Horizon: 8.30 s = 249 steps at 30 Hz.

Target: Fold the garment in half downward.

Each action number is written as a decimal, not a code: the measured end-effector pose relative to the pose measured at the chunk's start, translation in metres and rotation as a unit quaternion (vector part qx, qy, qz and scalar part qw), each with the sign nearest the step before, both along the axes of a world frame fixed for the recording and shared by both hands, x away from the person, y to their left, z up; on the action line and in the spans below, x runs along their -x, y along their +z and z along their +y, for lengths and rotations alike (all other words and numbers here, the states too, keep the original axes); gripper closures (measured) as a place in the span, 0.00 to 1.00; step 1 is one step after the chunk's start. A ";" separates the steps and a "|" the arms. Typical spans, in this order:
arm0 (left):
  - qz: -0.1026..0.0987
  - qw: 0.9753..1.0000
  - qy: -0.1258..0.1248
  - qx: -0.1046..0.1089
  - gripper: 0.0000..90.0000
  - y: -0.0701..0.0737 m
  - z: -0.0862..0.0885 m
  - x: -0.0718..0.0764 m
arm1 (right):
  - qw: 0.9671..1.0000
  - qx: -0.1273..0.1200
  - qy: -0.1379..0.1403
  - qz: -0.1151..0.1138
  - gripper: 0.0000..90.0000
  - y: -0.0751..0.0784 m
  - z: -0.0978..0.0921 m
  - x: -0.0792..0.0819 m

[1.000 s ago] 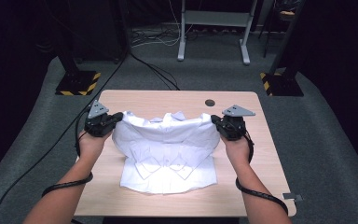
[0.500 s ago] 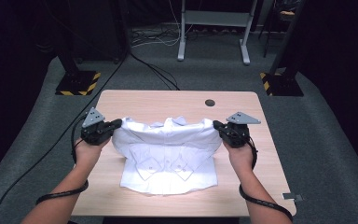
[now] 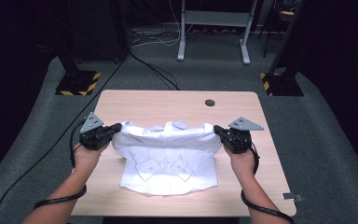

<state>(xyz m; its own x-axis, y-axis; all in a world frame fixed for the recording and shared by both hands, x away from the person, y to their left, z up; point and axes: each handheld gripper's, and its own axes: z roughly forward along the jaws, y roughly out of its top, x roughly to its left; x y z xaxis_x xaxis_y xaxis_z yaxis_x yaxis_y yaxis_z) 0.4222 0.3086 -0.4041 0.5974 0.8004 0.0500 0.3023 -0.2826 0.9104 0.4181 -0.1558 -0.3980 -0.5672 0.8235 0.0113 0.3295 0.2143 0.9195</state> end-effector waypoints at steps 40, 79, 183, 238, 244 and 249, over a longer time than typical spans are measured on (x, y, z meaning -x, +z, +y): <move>0.016 1.000 -0.023 0.003 0.97 -0.013 0.005 0.027 | 0.999 0.002 0.035 0.012 0.99 -0.009 -0.004 0.034; 0.053 0.997 -0.054 0.006 0.97 -0.048 0.008 0.055 | 0.997 0.007 0.050 0.051 0.99 -0.041 -0.009 0.062; 0.140 0.985 -0.088 -0.042 0.97 -0.103 0.003 0.077 | 0.981 0.050 0.069 0.173 0.98 -0.105 -0.012 0.074; 0.153 0.986 -0.067 -0.021 0.60 -0.103 0.003 0.069 | 0.984 0.057 0.054 0.162 0.79 -0.104 -0.008 0.074; 0.146 0.987 -0.060 -0.010 0.51 -0.095 0.004 0.064 | 0.987 0.047 0.051 0.146 0.71 -0.092 -0.008 0.073; 0.140 0.988 -0.059 -0.010 0.49 -0.088 0.002 0.059 | 0.988 0.044 0.051 0.139 0.67 -0.087 -0.005 0.070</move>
<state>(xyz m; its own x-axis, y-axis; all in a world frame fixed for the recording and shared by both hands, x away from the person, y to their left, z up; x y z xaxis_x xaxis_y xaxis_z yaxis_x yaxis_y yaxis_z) 0.3630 0.3106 -0.4925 0.6789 0.7250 -0.1162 0.5058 -0.3471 0.7897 0.3485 -0.1611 -0.4845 -0.6329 0.7663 0.1102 0.5394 0.3343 0.7729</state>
